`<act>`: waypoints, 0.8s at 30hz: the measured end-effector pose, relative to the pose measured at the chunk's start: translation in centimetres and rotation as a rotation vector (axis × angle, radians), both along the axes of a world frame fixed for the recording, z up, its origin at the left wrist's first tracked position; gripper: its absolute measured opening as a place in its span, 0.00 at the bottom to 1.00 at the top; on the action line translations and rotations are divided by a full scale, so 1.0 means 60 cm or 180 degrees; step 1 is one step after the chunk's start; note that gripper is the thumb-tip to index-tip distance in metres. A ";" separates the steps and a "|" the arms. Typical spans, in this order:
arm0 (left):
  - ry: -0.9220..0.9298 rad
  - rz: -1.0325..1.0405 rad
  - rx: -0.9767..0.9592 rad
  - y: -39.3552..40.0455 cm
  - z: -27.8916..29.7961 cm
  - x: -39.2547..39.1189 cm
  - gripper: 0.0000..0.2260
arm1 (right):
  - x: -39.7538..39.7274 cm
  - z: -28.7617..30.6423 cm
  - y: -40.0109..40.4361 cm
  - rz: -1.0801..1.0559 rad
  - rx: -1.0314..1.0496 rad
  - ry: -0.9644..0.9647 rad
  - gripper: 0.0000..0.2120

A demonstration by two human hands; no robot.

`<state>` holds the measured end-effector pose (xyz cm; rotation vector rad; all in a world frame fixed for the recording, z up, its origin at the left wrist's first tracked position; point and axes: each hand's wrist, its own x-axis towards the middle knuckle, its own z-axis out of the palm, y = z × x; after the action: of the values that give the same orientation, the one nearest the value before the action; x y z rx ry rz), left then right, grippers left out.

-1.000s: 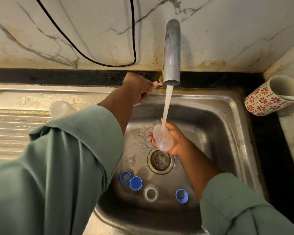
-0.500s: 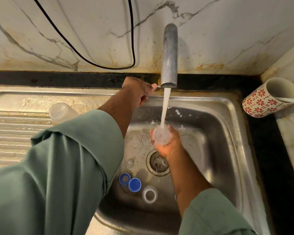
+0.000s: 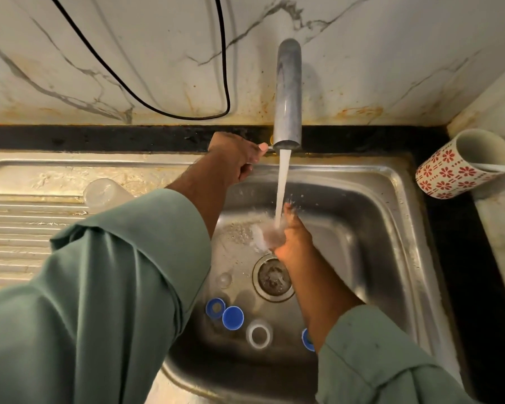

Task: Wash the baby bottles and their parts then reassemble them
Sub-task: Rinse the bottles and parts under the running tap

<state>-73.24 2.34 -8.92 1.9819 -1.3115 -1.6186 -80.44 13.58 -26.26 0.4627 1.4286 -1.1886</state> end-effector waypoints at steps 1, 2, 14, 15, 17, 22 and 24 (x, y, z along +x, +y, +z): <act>-0.0114 0.0065 0.0001 -0.002 0.001 -0.002 0.10 | -0.004 -0.006 0.001 -0.0030 0.0014 -0.0005 0.35; -0.0129 0.0097 0.0026 0.001 0.005 -0.003 0.10 | -0.007 0.004 0.005 -0.0060 -0.0031 -0.0141 0.36; -0.0026 0.0178 0.0052 0.000 0.002 -0.005 0.12 | 0.006 0.041 0.041 0.0866 -0.0433 -0.0249 0.17; 0.0024 0.0166 0.0054 -0.001 0.001 -0.005 0.12 | 0.004 0.037 0.039 0.1044 -0.0378 -0.0177 0.17; -0.0126 0.0189 0.0064 -0.002 0.002 -0.005 0.11 | 0.004 0.037 0.037 0.1428 -0.0114 0.0174 0.23; -0.0161 0.0200 0.0065 -0.009 -0.003 -0.005 0.08 | -0.002 0.028 0.056 0.2611 -0.0284 0.1111 0.34; -0.0162 0.0179 0.0094 -0.008 -0.003 -0.005 0.08 | -0.003 0.039 0.066 0.3263 -0.0644 0.1762 0.28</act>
<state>-73.52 1.85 -9.12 2.0709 -1.2450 -1.5809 -80.63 17.57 -23.92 -0.7427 1.6432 -0.5908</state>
